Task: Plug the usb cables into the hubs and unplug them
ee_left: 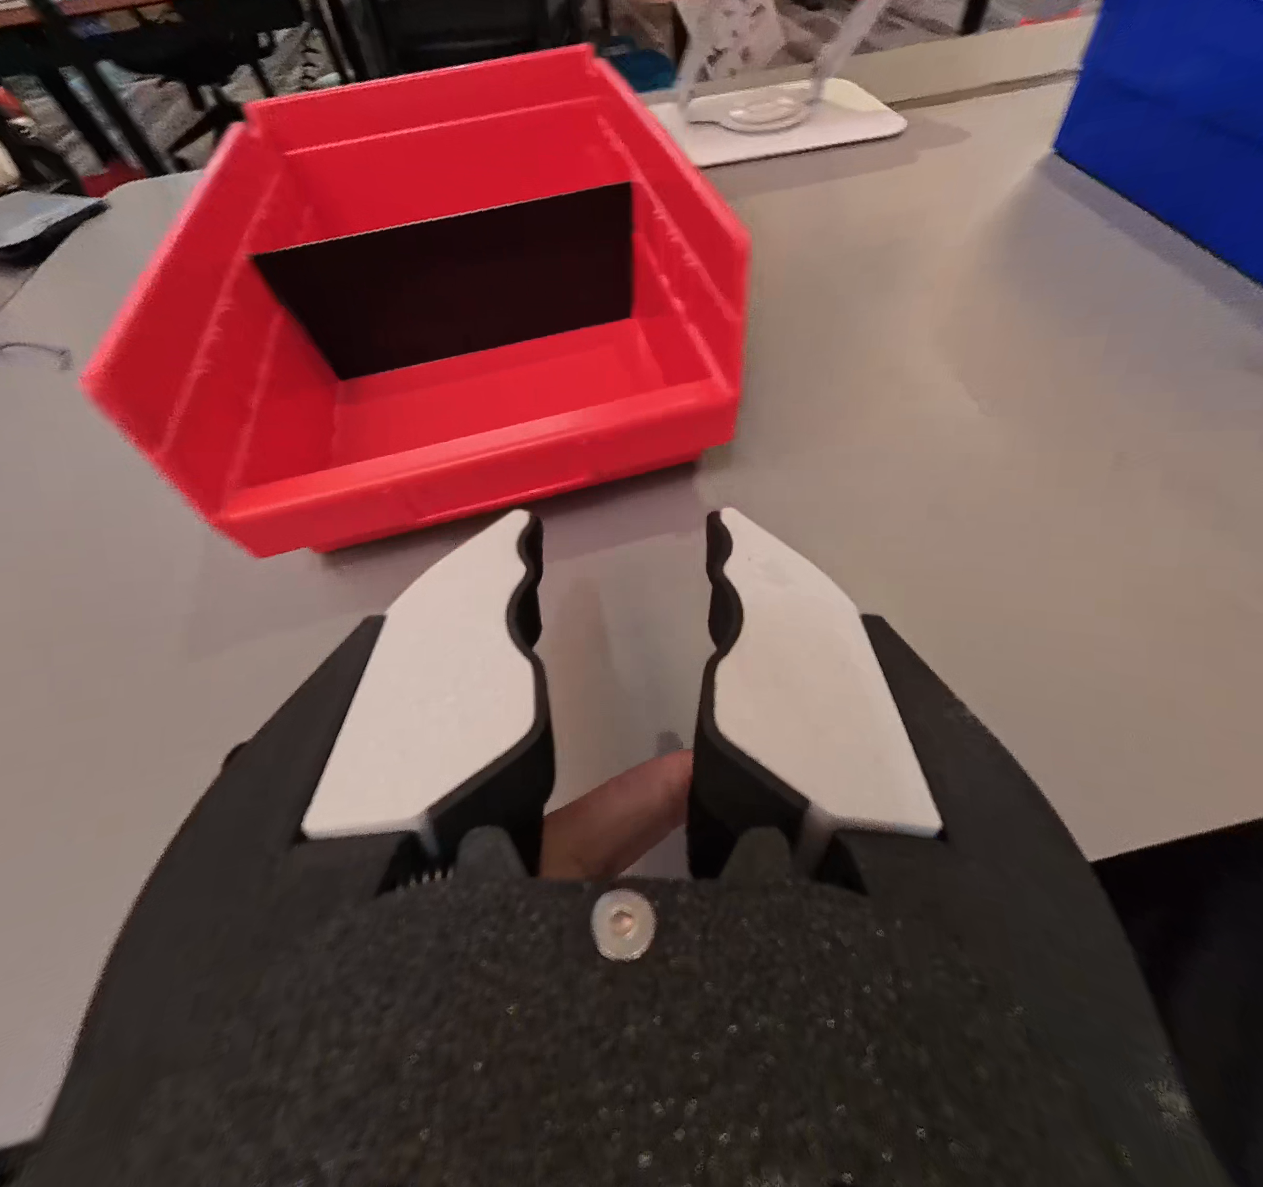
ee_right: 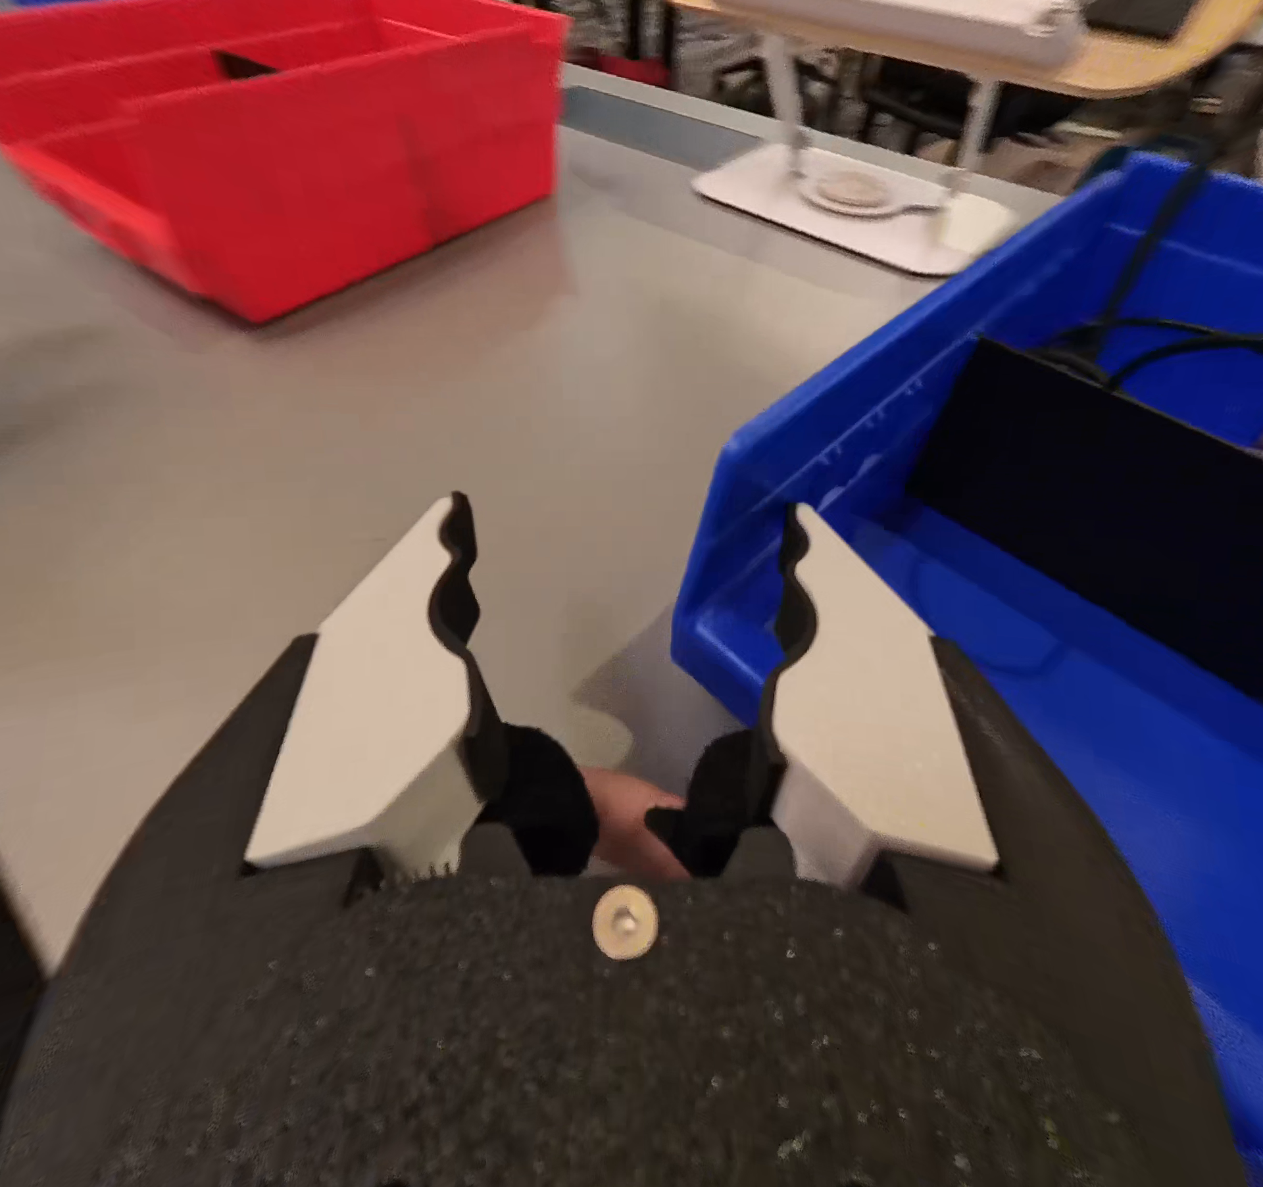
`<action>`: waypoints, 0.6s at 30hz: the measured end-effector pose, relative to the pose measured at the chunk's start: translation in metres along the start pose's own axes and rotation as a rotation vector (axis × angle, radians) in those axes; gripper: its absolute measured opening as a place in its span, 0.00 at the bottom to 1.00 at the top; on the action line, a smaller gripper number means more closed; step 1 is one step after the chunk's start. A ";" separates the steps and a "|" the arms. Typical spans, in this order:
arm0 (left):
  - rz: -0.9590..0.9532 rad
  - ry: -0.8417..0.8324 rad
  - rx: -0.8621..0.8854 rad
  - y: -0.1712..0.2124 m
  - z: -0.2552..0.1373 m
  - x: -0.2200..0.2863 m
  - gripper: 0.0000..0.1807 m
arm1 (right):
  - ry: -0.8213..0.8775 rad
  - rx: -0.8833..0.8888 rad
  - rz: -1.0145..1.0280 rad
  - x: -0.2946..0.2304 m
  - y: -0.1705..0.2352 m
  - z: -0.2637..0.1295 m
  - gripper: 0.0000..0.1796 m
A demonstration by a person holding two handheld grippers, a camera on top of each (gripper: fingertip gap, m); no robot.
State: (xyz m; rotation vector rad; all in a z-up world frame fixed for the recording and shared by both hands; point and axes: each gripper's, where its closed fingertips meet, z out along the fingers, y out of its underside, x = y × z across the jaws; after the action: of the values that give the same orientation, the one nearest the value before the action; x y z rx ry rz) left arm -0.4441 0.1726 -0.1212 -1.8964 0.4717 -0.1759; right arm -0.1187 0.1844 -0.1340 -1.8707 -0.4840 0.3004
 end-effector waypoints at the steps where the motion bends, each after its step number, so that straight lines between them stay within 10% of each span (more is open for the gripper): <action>1: 0.032 0.023 -0.003 -0.002 0.003 0.014 0.25 | -0.057 0.009 0.008 -0.014 -0.001 -0.002 0.45; 13: 0.134 0.411 0.071 -0.073 0.078 0.257 0.26 | 0.598 0.418 0.119 0.088 -0.041 -0.148 0.30; 18: 0.111 0.357 0.074 -0.074 0.119 0.287 0.26 | 0.717 0.200 0.298 0.125 0.021 -0.158 0.29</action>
State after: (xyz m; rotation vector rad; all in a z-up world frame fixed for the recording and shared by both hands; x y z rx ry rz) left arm -0.1246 0.1820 -0.1261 -1.7656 0.7986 -0.4565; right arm 0.0642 0.1050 -0.0958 -1.7077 0.3042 -0.1337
